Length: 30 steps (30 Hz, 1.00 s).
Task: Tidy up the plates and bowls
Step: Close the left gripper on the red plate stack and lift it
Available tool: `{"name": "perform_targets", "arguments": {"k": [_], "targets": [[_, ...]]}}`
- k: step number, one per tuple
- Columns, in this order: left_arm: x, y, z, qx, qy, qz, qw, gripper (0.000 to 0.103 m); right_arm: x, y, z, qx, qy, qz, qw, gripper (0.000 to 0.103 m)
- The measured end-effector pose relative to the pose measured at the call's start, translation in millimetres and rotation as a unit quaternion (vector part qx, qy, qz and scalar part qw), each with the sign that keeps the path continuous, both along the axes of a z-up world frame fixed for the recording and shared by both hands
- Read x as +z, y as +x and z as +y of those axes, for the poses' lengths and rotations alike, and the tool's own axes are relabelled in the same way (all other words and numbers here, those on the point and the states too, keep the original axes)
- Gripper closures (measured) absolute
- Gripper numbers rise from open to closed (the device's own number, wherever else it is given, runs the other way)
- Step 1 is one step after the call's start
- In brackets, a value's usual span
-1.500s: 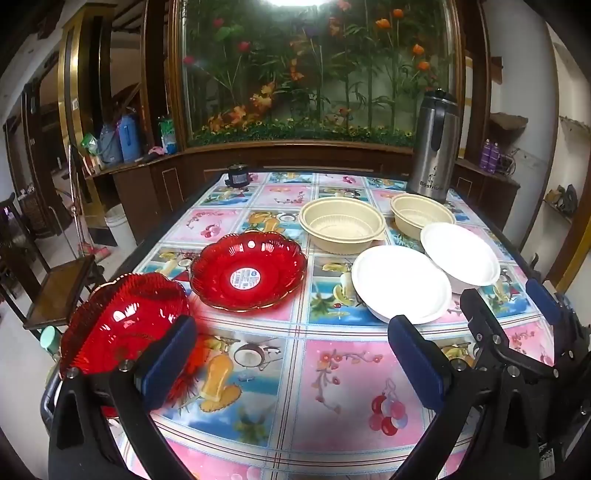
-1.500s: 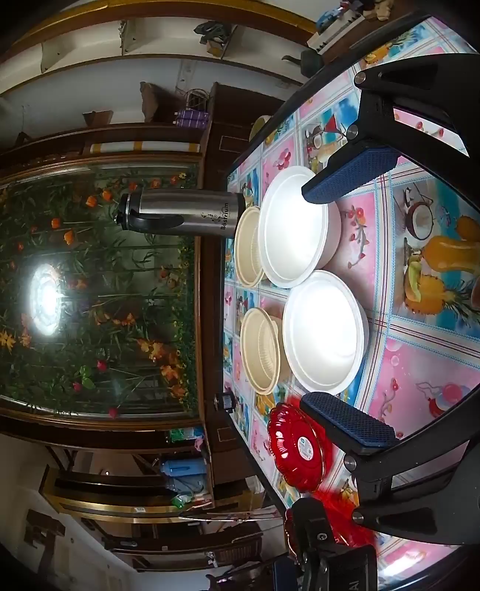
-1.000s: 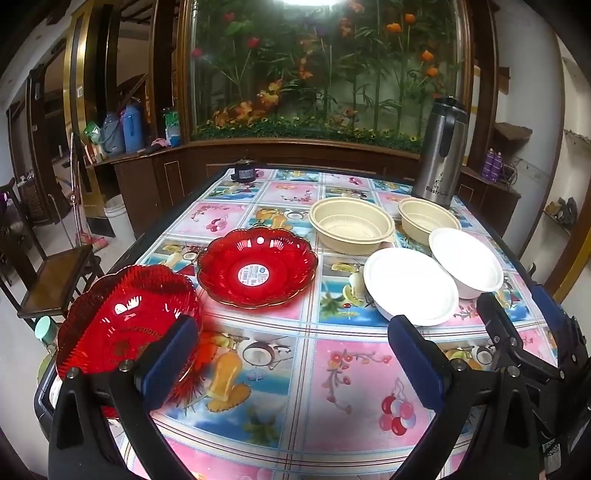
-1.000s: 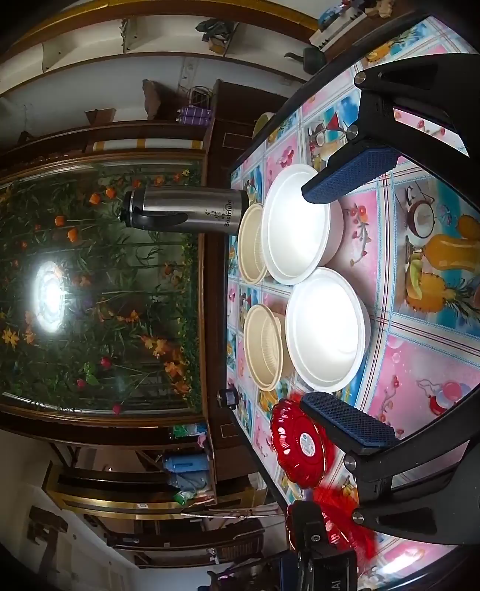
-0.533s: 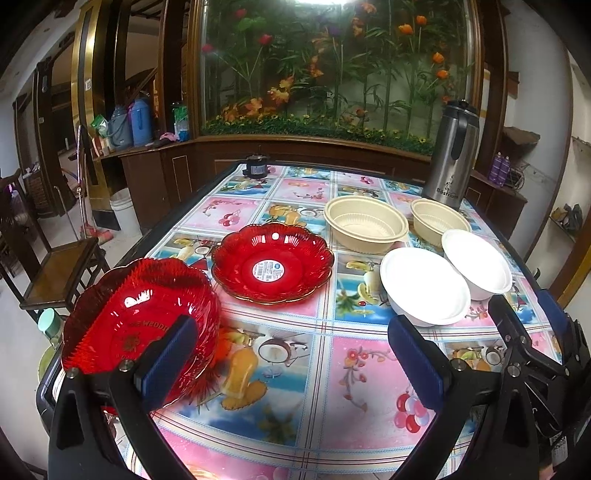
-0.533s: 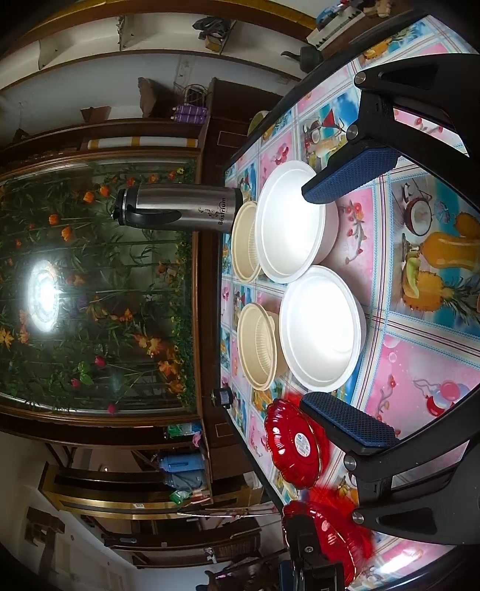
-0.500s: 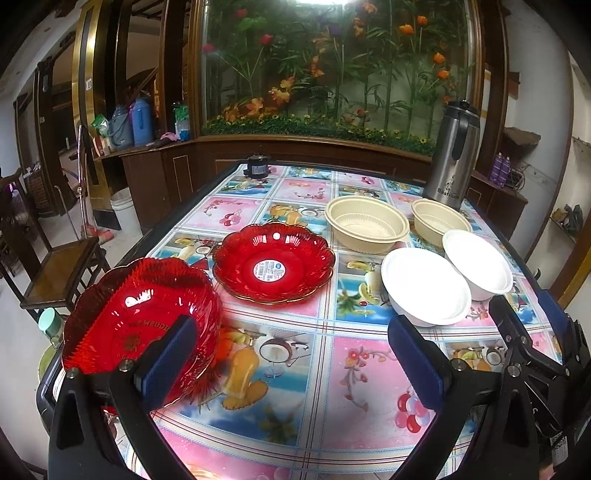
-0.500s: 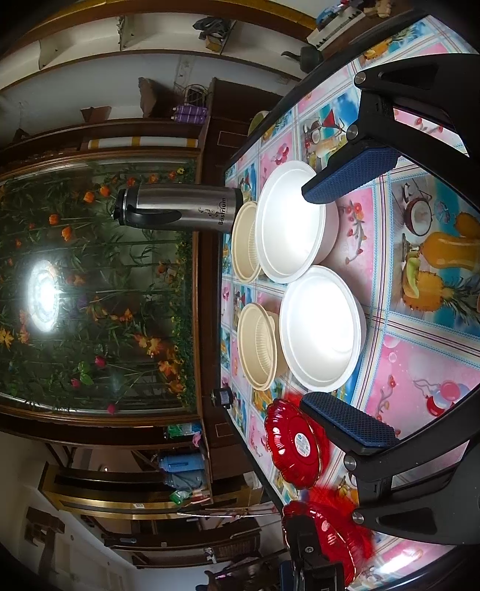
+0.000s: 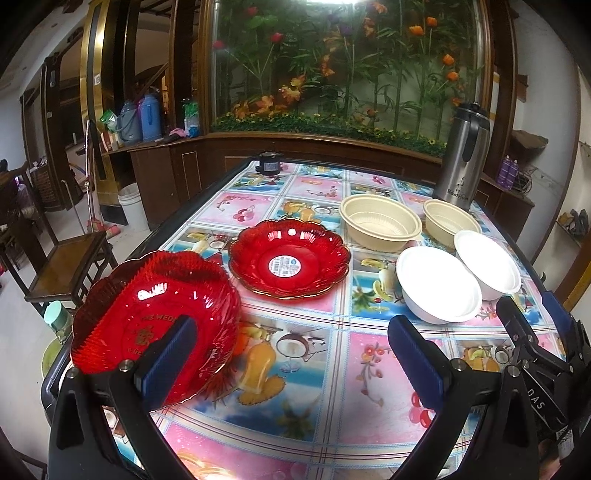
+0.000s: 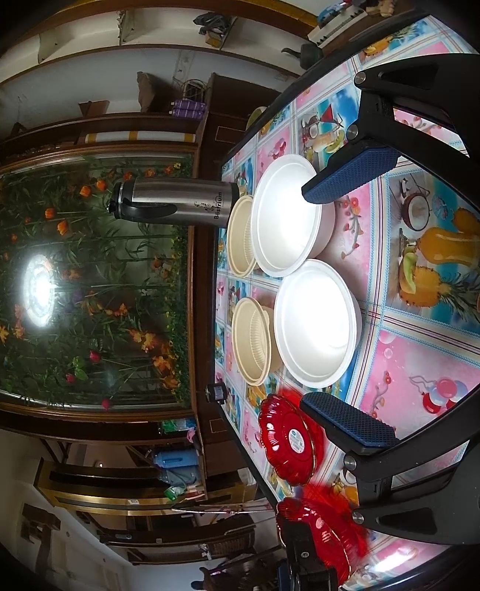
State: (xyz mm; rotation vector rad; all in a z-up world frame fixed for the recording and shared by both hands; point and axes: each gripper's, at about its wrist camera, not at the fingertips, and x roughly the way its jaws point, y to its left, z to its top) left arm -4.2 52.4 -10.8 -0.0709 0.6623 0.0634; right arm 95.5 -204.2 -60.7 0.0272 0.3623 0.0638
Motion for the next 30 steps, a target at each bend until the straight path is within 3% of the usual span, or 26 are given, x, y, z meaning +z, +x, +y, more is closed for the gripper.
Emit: {"name": "perform_targets", "arguments": {"k": [9, 20, 30], "targets": [[3.2, -11.5, 36.7, 0.043, 0.008, -0.002, 0.999, 0.0, 2.2, 1.0, 29.0, 0.046, 0.03, 0.007, 0.998, 0.0], [2.9, -31.4, 114.1, 0.137, 0.01, -0.005, 0.9904, 0.0, 4.8, 9.1, 141.1, 0.18, 0.044, 0.025, 0.982, 0.0], [0.9, -41.8, 150.1, 0.18, 0.008, -0.005, 0.9837, 0.0, 8.9, 4.5, 182.7, 0.216, 0.051, 0.03, 0.975, 0.0]]}}
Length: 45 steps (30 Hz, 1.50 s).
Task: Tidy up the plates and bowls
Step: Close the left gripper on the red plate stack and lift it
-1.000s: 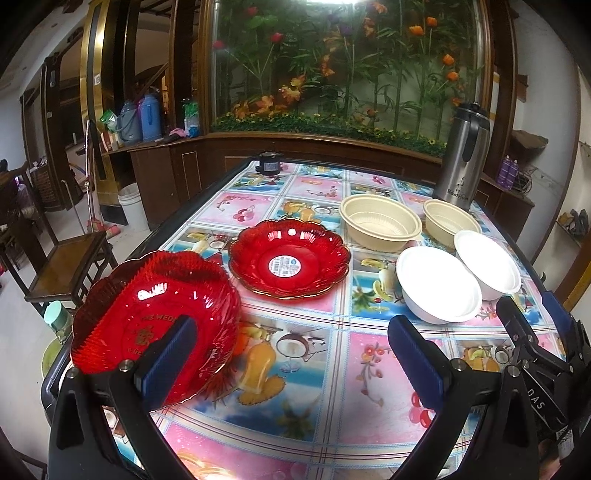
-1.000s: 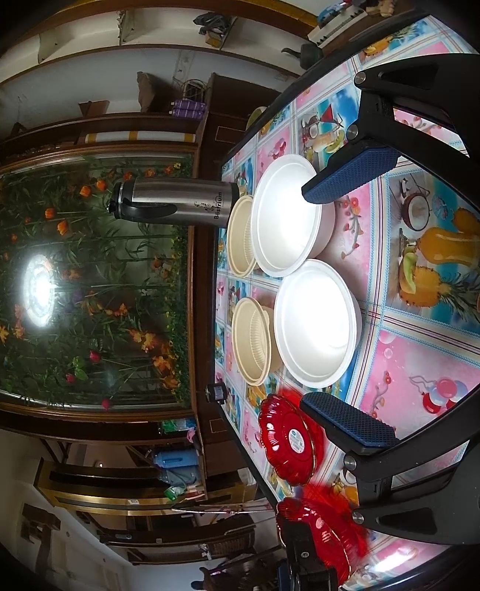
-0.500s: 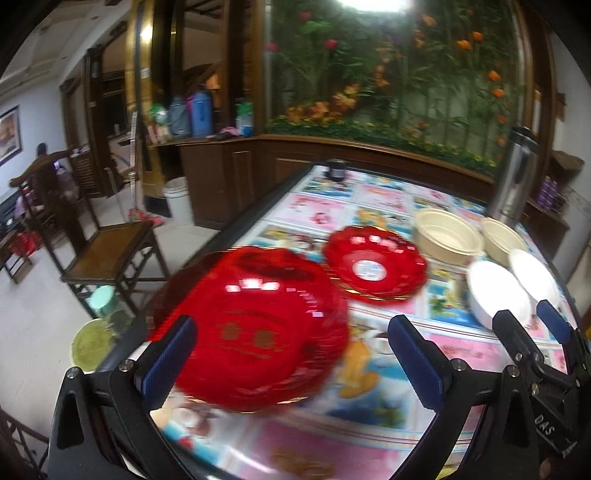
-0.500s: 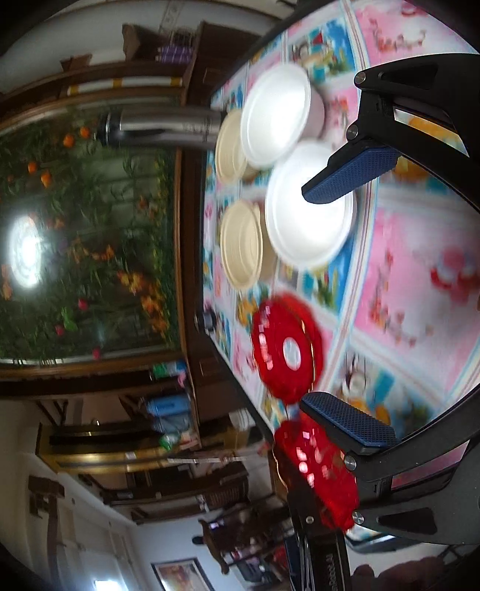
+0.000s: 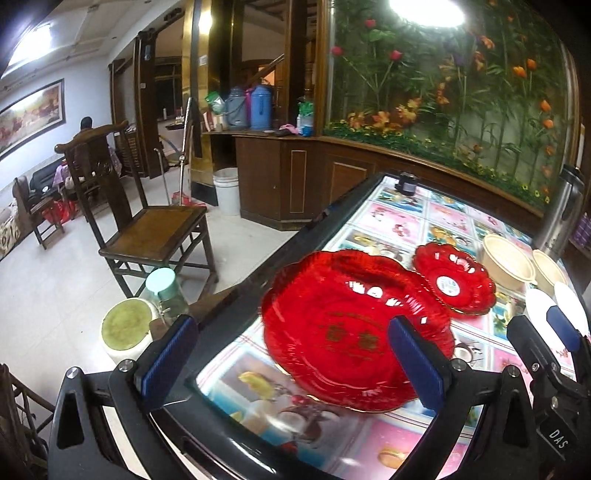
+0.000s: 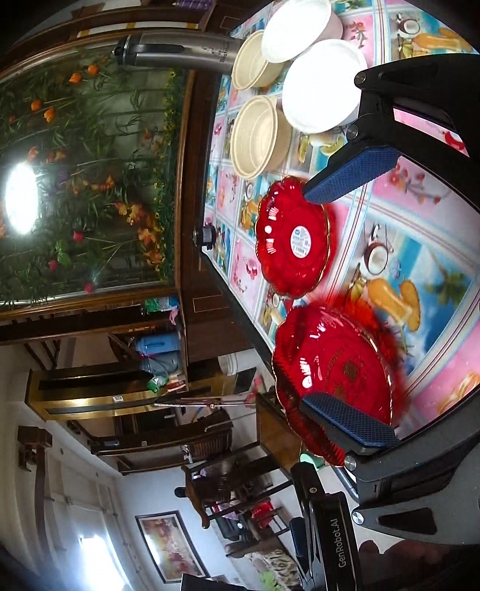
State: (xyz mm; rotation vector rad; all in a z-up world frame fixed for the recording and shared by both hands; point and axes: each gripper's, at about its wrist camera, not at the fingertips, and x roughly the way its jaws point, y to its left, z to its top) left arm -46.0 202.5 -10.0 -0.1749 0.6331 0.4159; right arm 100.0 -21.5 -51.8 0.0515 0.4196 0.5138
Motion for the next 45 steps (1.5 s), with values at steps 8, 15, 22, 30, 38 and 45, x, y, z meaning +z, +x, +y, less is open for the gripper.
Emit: {"name": "perform_targets", "arguments": {"k": [8, 15, 22, 30, 38, 45], "targets": [[-3.9, -0.2, 11.7, 0.006, -0.003, 0.003, 1.0, 0.0, -3.7, 5.6, 4.4, -0.003, 0.013, 0.018, 1.0, 0.0], [-8.1, 2.2, 18.4, 0.012, 0.0, 0.01, 0.9999, 0.0, -11.4, 18.6, 9.2, -0.003, 0.026, 0.055, 0.998, 0.0], [-16.9, 13.4, 32.9, 0.027, 0.0, 0.024, 0.9994, 0.0, -16.2, 31.8, 12.9, -0.003, 0.046, 0.09, 0.995, 0.0], [-26.4, 26.6, 58.8, 0.056, -0.006, 0.039, 0.9976, 0.0, -24.8, 44.0, 30.0, 0.003, 0.038, 0.129, 0.991, 0.0], [-40.1, 47.0, 57.6, 0.046, -0.014, 0.065, 0.9968, 0.0, -35.4, 63.4, 44.5, -0.002, 0.029, 0.168, 0.985, 0.001], [-55.0, 60.8, 61.4, 0.043, -0.03, 0.097, 0.9939, 0.001, -50.3, 83.8, 50.0, -0.002, 0.035, 0.218, 0.975, 0.008]]}}
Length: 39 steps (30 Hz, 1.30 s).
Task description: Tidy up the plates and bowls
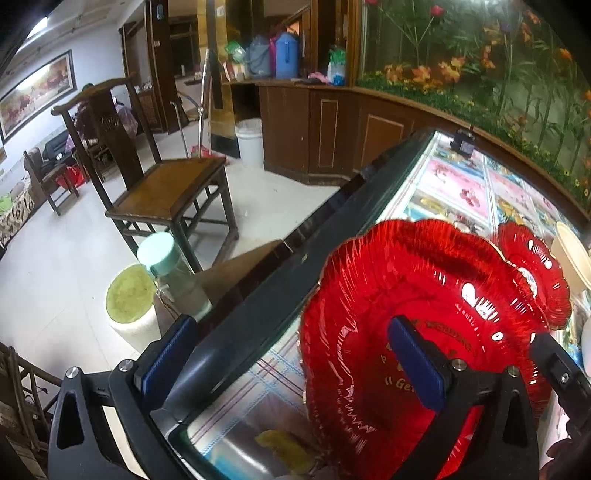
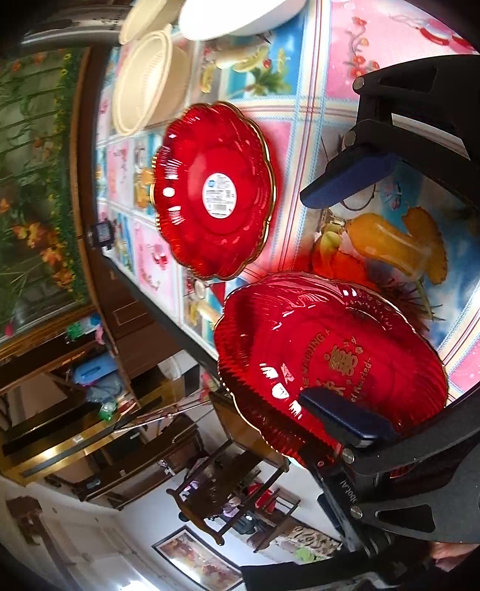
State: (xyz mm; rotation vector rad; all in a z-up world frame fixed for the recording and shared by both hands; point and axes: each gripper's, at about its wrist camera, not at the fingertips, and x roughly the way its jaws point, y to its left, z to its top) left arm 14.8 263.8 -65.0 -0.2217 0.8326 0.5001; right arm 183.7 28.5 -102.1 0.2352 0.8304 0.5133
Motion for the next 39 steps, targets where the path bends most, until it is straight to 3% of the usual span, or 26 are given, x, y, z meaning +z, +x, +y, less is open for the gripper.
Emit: {"name": "perform_targets", "arguments": {"k": [3, 8, 10, 11, 14, 15, 16, 29, 39], "targets": [[-6.3, 3.5, 0.8, 0.002, -0.004, 0.014, 0.9999, 0.001, -7.0, 5.7, 3.9, 0.007, -0.003, 0.017, 1.0, 0.021], [-9.4, 3.1, 1.2, -0.002, -0.011, 0.024, 0.9996, 0.006, -16.7, 14.3, 5.2, 0.017, 0.009, 0.05, 0.999, 0.031], [-11.2, 4.0, -0.8, -0.008, -0.012, 0.031, 0.9994, 0.023, -19.2, 16.6, 5.9, 0.023, 0.015, 0.059, 0.998, 0.048], [-11.1, 4.8, -3.2, -0.007, -0.001, 0.035, 0.9994, 0.024, -20.7, 17.6, 6.8, 0.026, 0.015, 0.063, 0.998, 0.053], [-8.4, 4.6, -10.2, -0.019, 0.011, 0.034, 0.9992, 0.047, -22.7, 17.1, 9.9, 0.03, 0.008, 0.061, 0.998, 0.074], [-7.8, 5.0, -11.7, -0.024, 0.009, 0.034, 0.9991, 0.061, -23.9, 17.8, 11.3, 0.032, 0.003, 0.062, 0.998, 0.084], [-9.1, 5.2, -12.8, -0.038, -0.013, 0.034, 0.9986, 0.07, -24.0, 17.1, 12.1, 0.03, -0.005, 0.058, 0.998, 0.088], [4.2, -19.0, -18.6, -0.044, -0.008, 0.035, 0.9984, 0.074, -15.0, 0.1, 9.7, 0.047, -0.02, 0.009, 0.999, 0.088], [16.2, -41.1, -26.1, -0.049, -0.002, 0.026, 0.9984, 0.074, -5.9, -13.9, -1.1, 0.08, 0.023, -0.002, 0.997, 0.088]]}}
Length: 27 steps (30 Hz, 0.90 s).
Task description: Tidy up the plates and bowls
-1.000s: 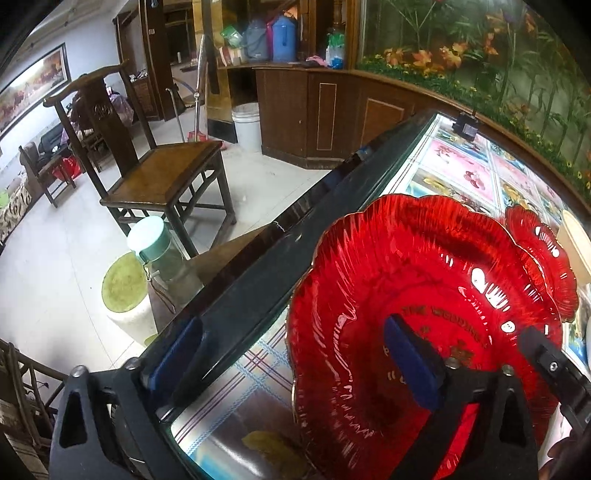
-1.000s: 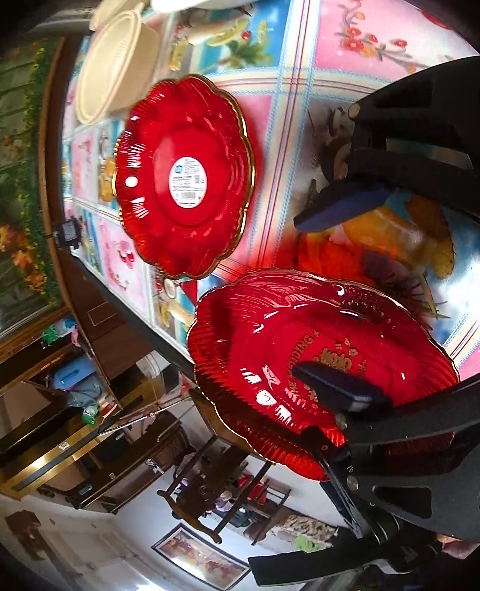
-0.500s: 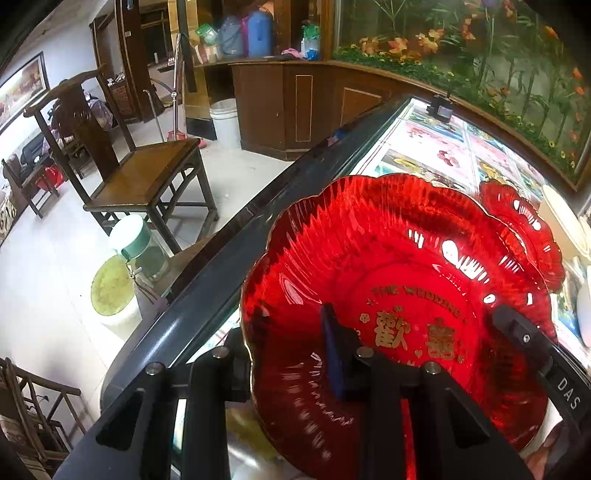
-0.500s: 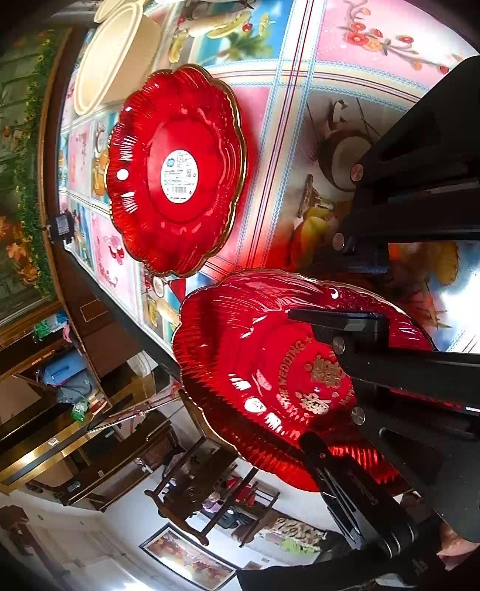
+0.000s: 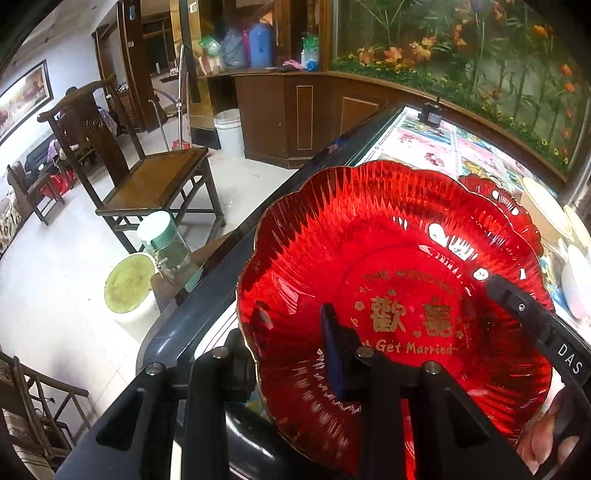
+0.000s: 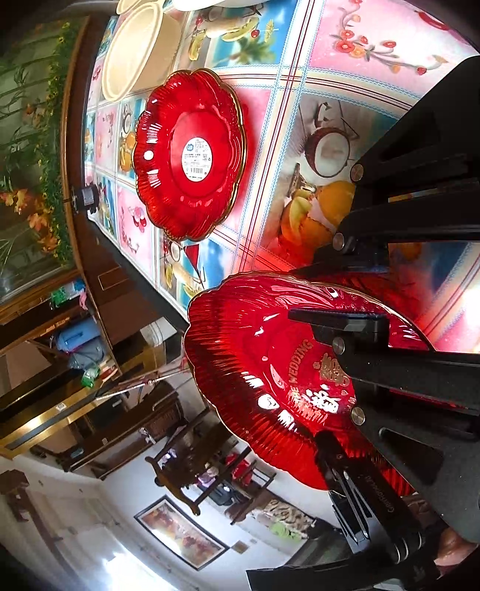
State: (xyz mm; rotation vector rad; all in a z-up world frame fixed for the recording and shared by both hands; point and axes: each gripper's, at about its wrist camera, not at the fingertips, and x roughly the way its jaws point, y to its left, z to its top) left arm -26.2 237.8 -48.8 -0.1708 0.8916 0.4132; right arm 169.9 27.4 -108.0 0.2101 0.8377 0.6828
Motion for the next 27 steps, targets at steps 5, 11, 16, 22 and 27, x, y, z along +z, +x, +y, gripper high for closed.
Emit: {"name": "perform_targets", "arguments": {"k": [5, 11, 16, 22, 27], "targets": [[-0.1, -10.1, 1.0, 0.003, 0.001, 0.005, 1.0, 0.074, -11.8, -13.2, 6.3, 0.021, -0.039, 0.029, 0.999, 0.088], [-14.0, -3.9, -4.6, -0.005, -0.007, 0.023, 0.9997, 0.074, -12.7, -21.3, 3.0, 0.016, -0.065, 0.025, 0.997, 0.088], [-27.2, 9.6, -15.9, -0.015, 0.01, 0.03, 0.9994, 0.071, -19.5, -4.4, -13.7, 0.013, -0.041, 0.073, 0.996, 0.081], [-15.8, -13.3, -12.5, -0.01, 0.025, 0.015, 0.9995, 0.048, -3.5, -3.0, -42.3, 0.019, 0.006, 0.04, 0.999, 0.079], [6.4, -47.0, -11.1, -0.005, 0.084, -0.012, 0.9963, 0.027, 7.0, 0.3, -84.2, -0.013, 0.056, 0.018, 0.998, 0.064]]}}
